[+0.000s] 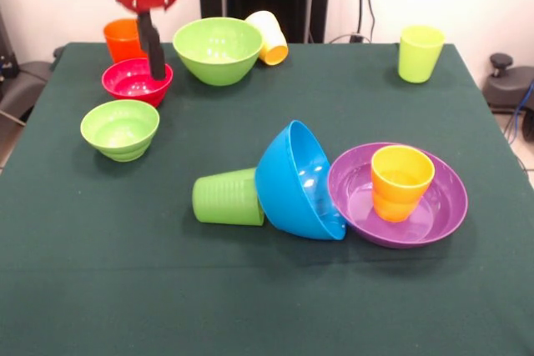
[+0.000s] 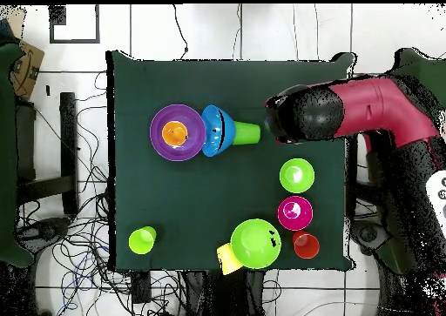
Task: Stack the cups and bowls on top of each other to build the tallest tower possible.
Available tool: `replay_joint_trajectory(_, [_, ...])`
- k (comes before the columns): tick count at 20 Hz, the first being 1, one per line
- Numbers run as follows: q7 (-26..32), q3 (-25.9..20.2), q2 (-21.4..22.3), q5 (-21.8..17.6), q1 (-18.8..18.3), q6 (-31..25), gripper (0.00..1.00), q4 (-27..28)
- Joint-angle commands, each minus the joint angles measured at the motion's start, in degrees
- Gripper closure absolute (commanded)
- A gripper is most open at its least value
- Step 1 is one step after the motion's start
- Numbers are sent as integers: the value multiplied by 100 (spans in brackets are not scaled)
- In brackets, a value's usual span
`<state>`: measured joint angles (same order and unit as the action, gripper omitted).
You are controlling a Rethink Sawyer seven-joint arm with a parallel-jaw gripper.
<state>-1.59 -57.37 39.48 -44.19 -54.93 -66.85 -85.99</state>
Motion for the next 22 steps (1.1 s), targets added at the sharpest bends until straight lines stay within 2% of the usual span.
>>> replay_joint_trajectory(1, [-959, 1127, -851, -618, 421, 643, 0, -129])
replay_joint_trajectory(4, [-1089, 1267, -1000, -593, 523, 818, 0, -19])
replay_joint_trajectory(8, [-1518, 1275, -868, -36, 554, 899, 0, -147])
replay_joint_trajectory(10, [-1736, 1169, -514, 359, 565, 881, 0, -349])
replay_joint_trajectory(12, [-1853, 930, 34, 734, 580, 820, 0, -635])
replay_joint_trajectory(15, [-2030, 844, 370, 1079, 655, 899, 0, -865])
replay_joint_trajectory(19, [-2599, 896, 696, 1640, 902, 1034, 0, -990])
replay_joint_trajectory(22, [-2753, 930, 869, 1870, 1092, 1120, 0, -1029])
